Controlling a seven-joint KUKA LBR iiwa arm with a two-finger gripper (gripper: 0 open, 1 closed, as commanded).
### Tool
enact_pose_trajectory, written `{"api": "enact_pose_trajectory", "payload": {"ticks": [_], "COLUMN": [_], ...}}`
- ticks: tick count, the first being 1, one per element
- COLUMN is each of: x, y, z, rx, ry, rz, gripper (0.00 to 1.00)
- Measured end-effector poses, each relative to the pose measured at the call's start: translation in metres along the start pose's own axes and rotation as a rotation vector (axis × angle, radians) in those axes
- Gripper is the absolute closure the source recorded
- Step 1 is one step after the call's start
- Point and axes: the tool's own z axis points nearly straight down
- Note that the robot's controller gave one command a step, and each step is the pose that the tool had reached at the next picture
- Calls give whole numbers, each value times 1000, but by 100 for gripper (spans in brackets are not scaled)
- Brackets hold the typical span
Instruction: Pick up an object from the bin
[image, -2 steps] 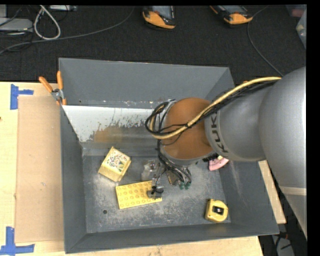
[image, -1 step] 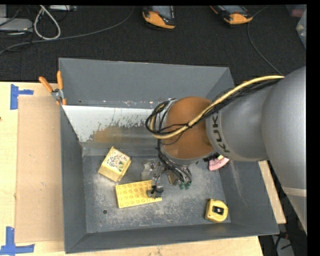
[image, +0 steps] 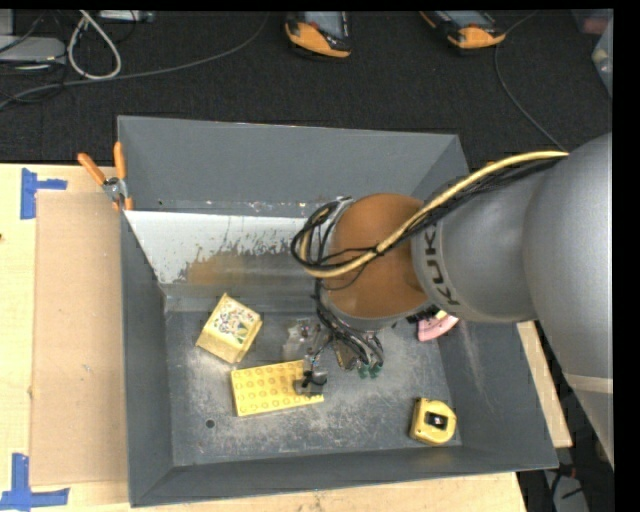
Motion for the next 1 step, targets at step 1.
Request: {"api": "enact_pose_trajectory", "payload": {"ticks": [1], "x": [-56], "y": [13], "z": [29], "rx": [-1], "ry": [0], "rz": [82], "gripper": [100]}}
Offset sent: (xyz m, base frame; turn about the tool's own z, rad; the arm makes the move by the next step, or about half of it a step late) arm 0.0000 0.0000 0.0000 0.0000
